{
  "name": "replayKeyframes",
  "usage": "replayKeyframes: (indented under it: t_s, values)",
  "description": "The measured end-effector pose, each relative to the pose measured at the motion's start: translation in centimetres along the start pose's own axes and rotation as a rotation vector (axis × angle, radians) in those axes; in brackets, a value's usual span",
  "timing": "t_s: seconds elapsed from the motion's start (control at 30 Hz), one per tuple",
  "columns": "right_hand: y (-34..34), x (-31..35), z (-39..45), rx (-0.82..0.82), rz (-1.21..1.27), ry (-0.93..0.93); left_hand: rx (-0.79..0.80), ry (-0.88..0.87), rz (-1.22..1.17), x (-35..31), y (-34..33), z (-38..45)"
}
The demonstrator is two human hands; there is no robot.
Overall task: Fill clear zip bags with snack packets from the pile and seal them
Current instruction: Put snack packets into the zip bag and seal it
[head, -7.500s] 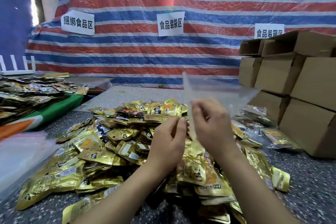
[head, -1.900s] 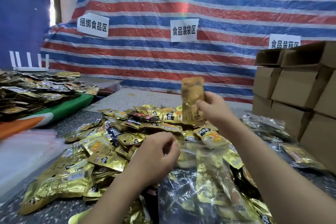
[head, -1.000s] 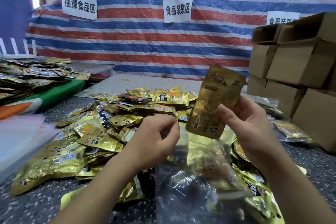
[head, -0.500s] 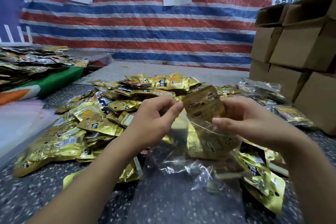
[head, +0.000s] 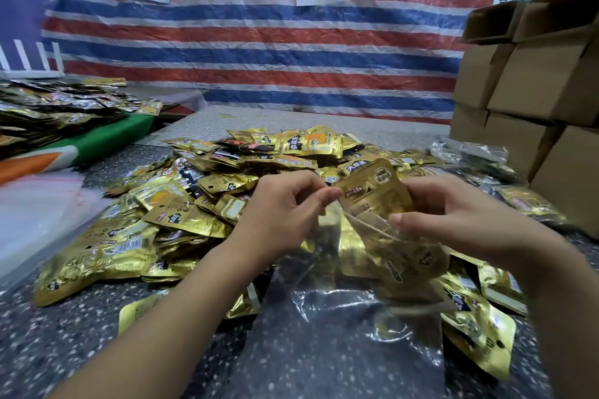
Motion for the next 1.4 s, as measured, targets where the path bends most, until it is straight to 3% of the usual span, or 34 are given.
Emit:
replayKeyframes:
  t_s: [0.23, 0.37, 0.47, 0.57, 0.7, 0.87, 1.03, 1.2, 1.33, 1.4]
  values:
    - [-0.8, -0.1, 0.2, 0.064, -0.080, -0.028, -0.080, 0.079, -0.100, 0.3, 0.4, 0.0]
    - [-2.0, 0.1, 0.5, 0.109, -0.104, -0.029, -0.051, 0.110, -0.078, 0.6, 0.3, 0.0]
    - [-1.1, 0.3, 0.4, 0.039, 0.025, 0.010, -0.041, 0.301, -0.238, 1.2, 0.3, 0.1]
    - [0.1, 0.4, 0.2, -0.058, 0.133, 0.042, 0.089, 0.448, -0.435, 1.2, 0.4, 0.1]
    - [0.3, 0.0, 0.4, -0.105, 0.116, 0.002, 0.235, 0.448, -0.511, 0.6, -0.1, -0.3]
    - [-1.5, 0.2, 0.2, 0.033, -0.125, -0.084, 0.264, 0.408, -0.442, 0.1, -0.9, -0.5]
    - [-2.4, 0.8, 0.0, 0.096, -0.200, -0.100, 0.281, 0.362, -0.402, -0.5, -1.4, -0.7]
    - [-2.0, 0.7, 0.2, -0.033, -0.193, -0.056, 0.194, 0.339, -0.376, -0.6, -0.9, -0.4]
    - [-0.4, 1.4, 0.0, -0.291, -0.106, 0.039, -0.003, 0.442, -0.550, -0.2, 0.1, 0.0]
    - [-0.2, 2.0, -0.4, -0.328, -0.030, 0.142, -0.032, 0.466, -0.596, -0.3, 0.6, 0.1]
Point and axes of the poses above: each hand's wrist, its own z-axis towards the middle knuckle, its own y-axis out of the back of the hand, x = y × z, the point moved 5 cm from there along z, towards the middle knuckle, and after that the axes turned 14 degrees about -y, right-handed, at the moved point
